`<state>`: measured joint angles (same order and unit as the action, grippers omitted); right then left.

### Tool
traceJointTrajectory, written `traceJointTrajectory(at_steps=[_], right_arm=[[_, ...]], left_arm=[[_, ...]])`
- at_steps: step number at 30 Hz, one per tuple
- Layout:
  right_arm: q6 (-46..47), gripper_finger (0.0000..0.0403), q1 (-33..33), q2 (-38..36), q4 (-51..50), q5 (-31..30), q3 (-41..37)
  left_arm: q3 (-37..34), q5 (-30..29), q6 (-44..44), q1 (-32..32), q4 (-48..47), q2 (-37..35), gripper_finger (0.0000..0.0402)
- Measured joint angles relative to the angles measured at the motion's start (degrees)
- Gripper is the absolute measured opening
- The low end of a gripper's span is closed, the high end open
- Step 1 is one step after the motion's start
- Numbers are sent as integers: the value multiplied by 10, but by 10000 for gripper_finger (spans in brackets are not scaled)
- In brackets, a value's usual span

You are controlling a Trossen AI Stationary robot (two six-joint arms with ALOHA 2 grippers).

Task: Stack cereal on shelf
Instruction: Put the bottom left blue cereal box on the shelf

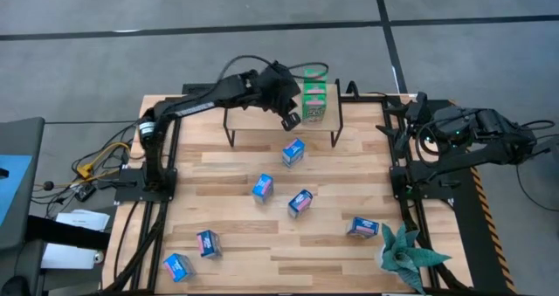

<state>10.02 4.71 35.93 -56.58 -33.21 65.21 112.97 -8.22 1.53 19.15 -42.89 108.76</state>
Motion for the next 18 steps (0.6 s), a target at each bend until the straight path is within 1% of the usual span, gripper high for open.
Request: traceJointTrajectory(at_steps=[3, 6, 9, 11, 14, 16, 18], right_arm=[[0, 286, 0, 0, 0, 0, 0], [0, 286, 0, 0, 0, 0, 0], [0, 286, 0, 0, 1, 1, 0], [0, 286, 0, 0, 3, 1, 0], [0, 286, 0, 0, 5, 1, 0], [0, 286, 0, 0, 5, 1, 0], [0, 286, 0, 0, 4, 1, 0]], left_arm=[[0, -7, 12, 0, -23, -40, 0], [0, -11, 17, -14, -55, -80, 0], [1, 15, 20, -44, -91, -119, 0], [1, 56, 44, -68, -130, -140, 0], [1, 110, 109, -117, -213, -167, 0], [2, 120, 149, -160, -267, -177, 0], [1, 104, 190, -211, -322, -178, 4]])
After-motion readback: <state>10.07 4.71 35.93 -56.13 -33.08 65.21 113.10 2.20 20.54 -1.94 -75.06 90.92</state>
